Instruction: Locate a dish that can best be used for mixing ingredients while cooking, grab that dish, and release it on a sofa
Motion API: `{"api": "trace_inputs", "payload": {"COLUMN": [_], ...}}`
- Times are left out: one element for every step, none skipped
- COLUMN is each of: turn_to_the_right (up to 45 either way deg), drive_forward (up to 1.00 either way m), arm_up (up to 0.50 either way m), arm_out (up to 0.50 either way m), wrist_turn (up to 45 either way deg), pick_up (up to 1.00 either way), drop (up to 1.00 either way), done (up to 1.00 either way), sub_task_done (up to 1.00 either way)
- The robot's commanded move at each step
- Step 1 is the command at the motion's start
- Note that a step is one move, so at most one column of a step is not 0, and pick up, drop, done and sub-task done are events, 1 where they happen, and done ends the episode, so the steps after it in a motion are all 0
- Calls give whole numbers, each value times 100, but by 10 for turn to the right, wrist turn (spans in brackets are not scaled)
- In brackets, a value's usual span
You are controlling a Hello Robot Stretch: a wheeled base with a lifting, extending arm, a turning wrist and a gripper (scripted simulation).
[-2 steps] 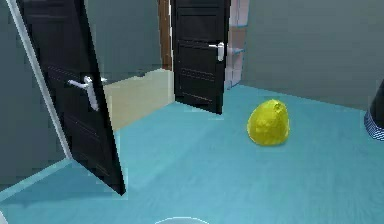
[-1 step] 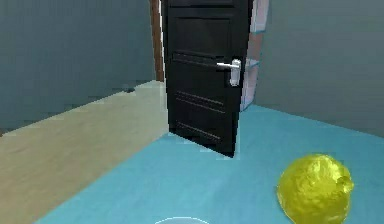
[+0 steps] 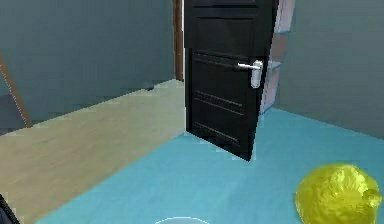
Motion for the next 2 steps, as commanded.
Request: {"api": "trace_inputs", "payload": {"turn_to_the_right": [0, 90], "drive_forward": [50, 0], "arm_up": [0, 0], "arm_out": [0, 0], "wrist_turn": [0, 0], "pick_up": [0, 0], "drop": [0, 0], "done": [0, 0], "sub_task_done": [0, 0]}}
